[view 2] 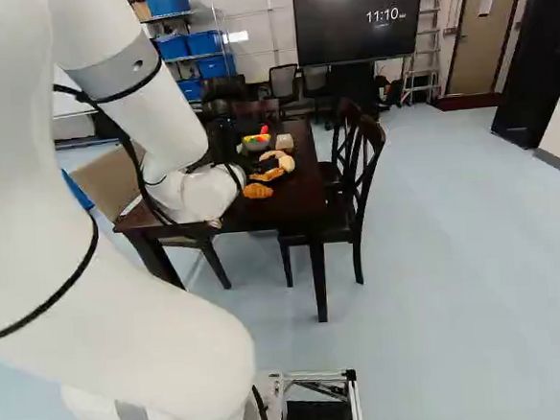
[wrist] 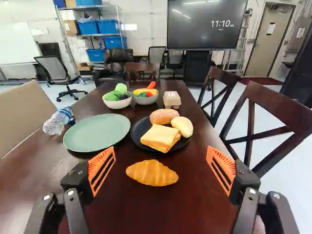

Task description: Move the croissant to the empty plate

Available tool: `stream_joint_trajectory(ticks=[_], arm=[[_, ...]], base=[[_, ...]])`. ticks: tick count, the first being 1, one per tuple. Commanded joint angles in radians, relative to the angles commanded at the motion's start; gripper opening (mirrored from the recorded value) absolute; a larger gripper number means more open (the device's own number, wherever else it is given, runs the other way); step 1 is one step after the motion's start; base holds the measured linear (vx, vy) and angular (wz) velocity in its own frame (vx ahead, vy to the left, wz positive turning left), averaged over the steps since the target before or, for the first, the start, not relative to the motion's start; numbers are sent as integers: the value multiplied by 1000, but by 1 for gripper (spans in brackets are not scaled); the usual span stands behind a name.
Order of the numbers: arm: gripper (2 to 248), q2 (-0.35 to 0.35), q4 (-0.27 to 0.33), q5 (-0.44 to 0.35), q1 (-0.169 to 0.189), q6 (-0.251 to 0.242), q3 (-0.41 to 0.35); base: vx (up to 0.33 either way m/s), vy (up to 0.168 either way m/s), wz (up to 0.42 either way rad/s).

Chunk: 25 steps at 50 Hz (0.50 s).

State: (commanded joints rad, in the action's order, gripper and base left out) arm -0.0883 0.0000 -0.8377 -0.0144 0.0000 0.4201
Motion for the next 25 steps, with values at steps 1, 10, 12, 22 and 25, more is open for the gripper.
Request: stream_joint_trajectory(ticks=[1, 10, 12, 22, 25], arm=[[247, 3, 0, 3, -1, 0, 6], [247, 32, 0, 45, -9, 0, 55], [247, 39, 0, 56, -11, 0, 67], [247, 71, 0, 117, -21, 0, 122], [247, 80, 0, 135, -25, 0, 139]], base=[[0, 0, 0], [0, 0, 0], [0, 0, 0], [0, 0, 0], [0, 0, 0]])
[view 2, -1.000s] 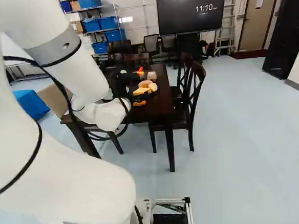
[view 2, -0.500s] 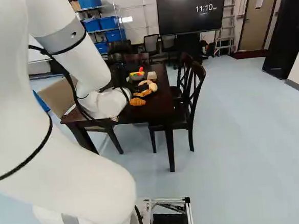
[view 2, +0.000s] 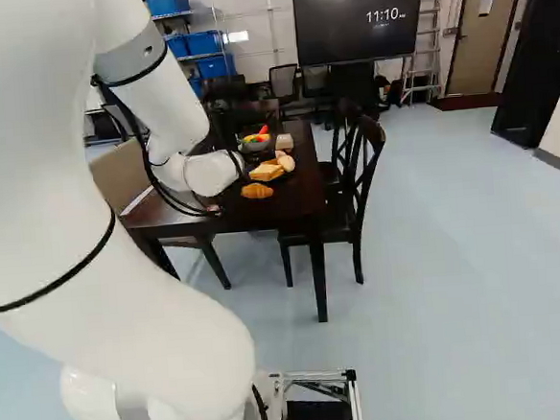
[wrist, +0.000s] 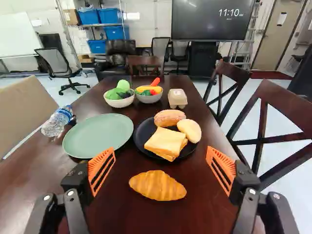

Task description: Move the croissant to the empty plate

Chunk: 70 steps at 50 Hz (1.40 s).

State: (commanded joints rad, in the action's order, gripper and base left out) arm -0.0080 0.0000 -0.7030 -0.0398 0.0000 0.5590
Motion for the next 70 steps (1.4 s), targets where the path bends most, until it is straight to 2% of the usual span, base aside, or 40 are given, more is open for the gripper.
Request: stream_joint_trajectory(ticks=[41, 56, 70], arm=[[247, 107, 0, 278, -49, 0, 208], [247, 109, 0, 401, -47, 0, 246], [247, 126, 0, 517, -28, 0, 298]], base=[[0, 0, 0], [0, 0, 0], [0, 0, 0]])
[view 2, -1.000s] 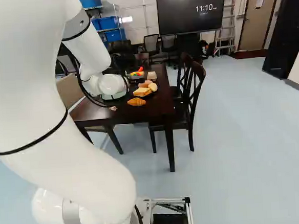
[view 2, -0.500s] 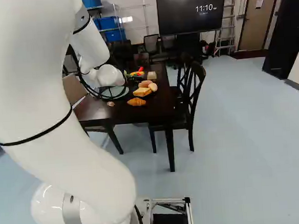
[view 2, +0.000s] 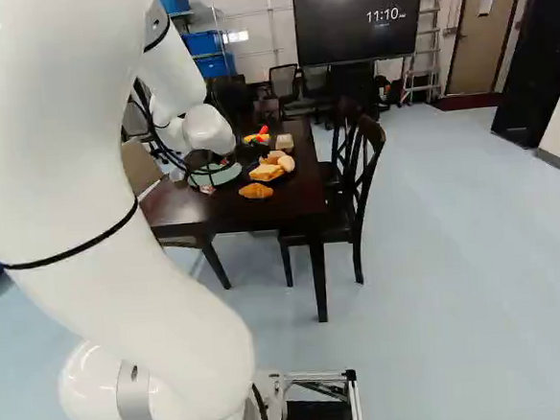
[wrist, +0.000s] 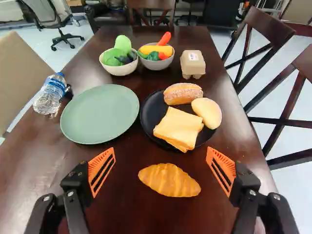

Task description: Move the croissant to the empty plate

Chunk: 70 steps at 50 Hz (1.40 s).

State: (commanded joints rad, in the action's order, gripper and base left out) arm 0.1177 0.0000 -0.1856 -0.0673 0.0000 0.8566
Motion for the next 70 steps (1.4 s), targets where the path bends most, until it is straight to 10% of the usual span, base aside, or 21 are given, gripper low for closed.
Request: stream_joint_trajectory(ticks=[39, 70], arm=[[247, 140, -1, 296, 18, 0, 197], [247, 143, -18, 410, 17, 0, 201]], base=[[0, 0, 0], [0, 0, 0]])
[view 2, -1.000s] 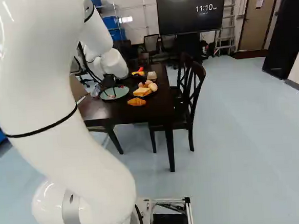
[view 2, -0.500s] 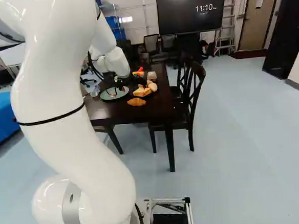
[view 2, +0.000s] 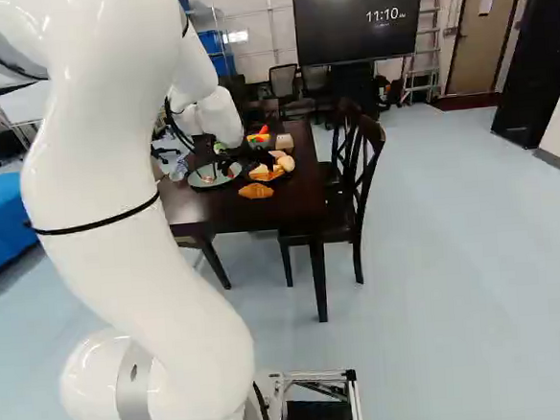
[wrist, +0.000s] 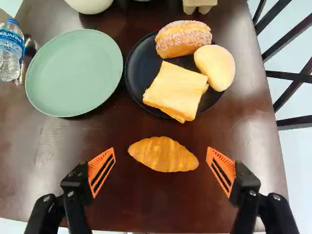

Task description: Move the croissant to the empty plate

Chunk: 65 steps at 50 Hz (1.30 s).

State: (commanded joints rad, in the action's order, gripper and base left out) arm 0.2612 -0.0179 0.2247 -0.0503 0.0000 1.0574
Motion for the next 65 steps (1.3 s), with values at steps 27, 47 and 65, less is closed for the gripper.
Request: stream_joint_trajectory(ticks=[27, 47, 65], arm=[[247, 0, 0, 0, 0, -158, 0], [247, 0, 0, 0, 0, -368, 0], [247, 0, 0, 8, 0, -557, 0]], base=[[0, 0, 0], [0, 0, 0], [0, 0, 0]])
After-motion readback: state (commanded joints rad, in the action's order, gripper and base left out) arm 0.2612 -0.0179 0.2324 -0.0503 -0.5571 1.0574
